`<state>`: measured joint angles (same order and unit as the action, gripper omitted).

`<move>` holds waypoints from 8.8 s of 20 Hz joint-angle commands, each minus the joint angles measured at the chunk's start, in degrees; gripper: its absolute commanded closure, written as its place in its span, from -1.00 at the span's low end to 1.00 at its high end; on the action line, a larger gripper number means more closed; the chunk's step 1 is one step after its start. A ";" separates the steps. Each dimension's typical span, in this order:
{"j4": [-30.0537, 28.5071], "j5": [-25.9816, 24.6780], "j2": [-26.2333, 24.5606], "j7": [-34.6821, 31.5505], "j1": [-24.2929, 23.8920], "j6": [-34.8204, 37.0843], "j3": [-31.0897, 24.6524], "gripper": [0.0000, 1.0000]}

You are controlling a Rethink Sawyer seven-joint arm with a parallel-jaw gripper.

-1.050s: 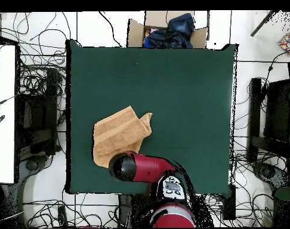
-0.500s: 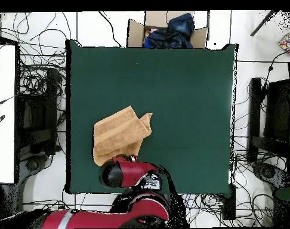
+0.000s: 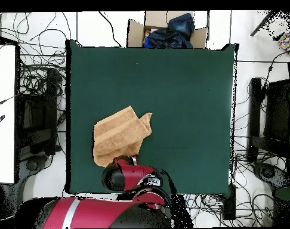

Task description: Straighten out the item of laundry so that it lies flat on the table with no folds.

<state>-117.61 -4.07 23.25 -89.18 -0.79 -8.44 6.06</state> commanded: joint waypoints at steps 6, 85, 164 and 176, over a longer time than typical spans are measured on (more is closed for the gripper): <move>8.04 3.87 -12.76 -11.04 -3.60 2.08 -7.25 1.00; -0.11 -3.42 11.12 -14.86 -4.55 8.86 6.03 -1.00; 9.02 -6.07 -22.79 -16.03 -21.13 -51.88 -1.70 -1.00; 9.85 -3.84 -24.18 -13.56 -19.87 -60.27 -0.36 -1.00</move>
<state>-126.95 -18.06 5.67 -92.43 -22.04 -63.50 12.18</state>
